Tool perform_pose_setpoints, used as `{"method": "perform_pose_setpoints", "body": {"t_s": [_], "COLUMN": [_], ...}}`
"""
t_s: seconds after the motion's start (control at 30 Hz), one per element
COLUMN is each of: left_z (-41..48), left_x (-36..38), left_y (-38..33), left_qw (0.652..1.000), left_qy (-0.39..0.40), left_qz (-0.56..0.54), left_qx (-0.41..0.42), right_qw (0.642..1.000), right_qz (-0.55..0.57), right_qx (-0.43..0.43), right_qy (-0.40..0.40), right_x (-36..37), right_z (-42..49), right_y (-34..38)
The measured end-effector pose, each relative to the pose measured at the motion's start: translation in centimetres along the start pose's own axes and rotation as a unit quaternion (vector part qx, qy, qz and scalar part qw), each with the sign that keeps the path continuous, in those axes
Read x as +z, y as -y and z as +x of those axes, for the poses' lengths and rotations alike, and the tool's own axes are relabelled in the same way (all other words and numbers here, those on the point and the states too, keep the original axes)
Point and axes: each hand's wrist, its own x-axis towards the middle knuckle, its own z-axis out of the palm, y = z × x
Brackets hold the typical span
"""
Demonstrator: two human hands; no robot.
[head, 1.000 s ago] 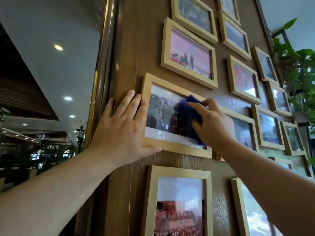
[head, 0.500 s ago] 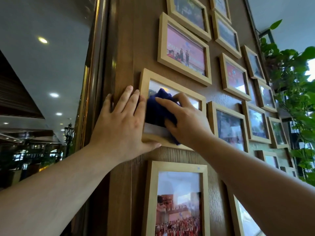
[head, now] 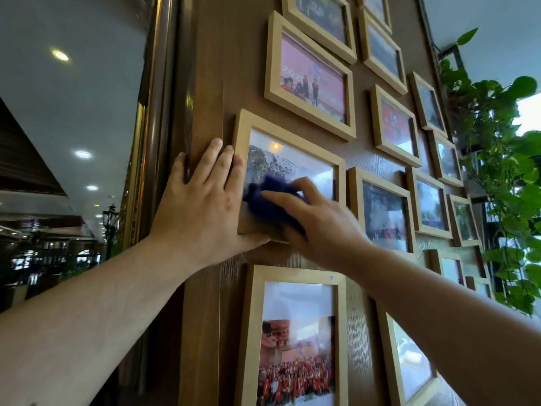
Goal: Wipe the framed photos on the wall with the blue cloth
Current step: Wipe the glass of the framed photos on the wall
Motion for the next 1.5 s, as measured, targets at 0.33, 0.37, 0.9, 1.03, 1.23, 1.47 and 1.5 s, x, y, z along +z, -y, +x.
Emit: {"method": "perform_pose_setpoints", "body": {"t_s": [0.33, 0.37, 0.9, 1.03, 1.23, 1.47, 1.5], "left_z": [0.0, 0.0, -8.9, -8.9, -9.0, -9.0, -9.0], "left_x": [0.0, 0.1, 0.6, 0.7, 0.7, 0.8, 0.8], "left_y": [0.0, 0.0, -2.4, -2.5, -2.5, -2.5, -2.5], "left_qw": [1.0, 1.0, 0.963, 0.963, 0.965, 0.966, 0.967], "left_qy": [0.008, 0.009, 0.116, 0.135, 0.123, 0.123, 0.122], "left_qz": [0.007, 0.008, 0.018, 0.013, -0.002, 0.016, 0.015], "left_qx": [0.002, 0.002, 0.241, 0.231, 0.231, 0.226, 0.224], "right_qw": [0.993, 0.989, 0.952, 0.945, 0.982, 0.972, 0.969], "right_qz": [-0.094, -0.107, 0.121, 0.176, 0.135, 0.019, 0.017], "right_qx": [0.045, 0.073, 0.281, 0.273, 0.128, 0.233, 0.245], "right_qy": [0.062, 0.078, 0.014, 0.026, 0.025, 0.031, 0.03], "right_x": [-0.3, -0.4, 2.2, 3.9, 4.2, 4.7, 4.8], "right_z": [-3.3, -4.0, -14.0, -13.8, -12.9, -17.0, -17.2], "right_y": [-4.3, -5.1, 2.4, 5.3, 8.1, 2.8, 2.7]}}
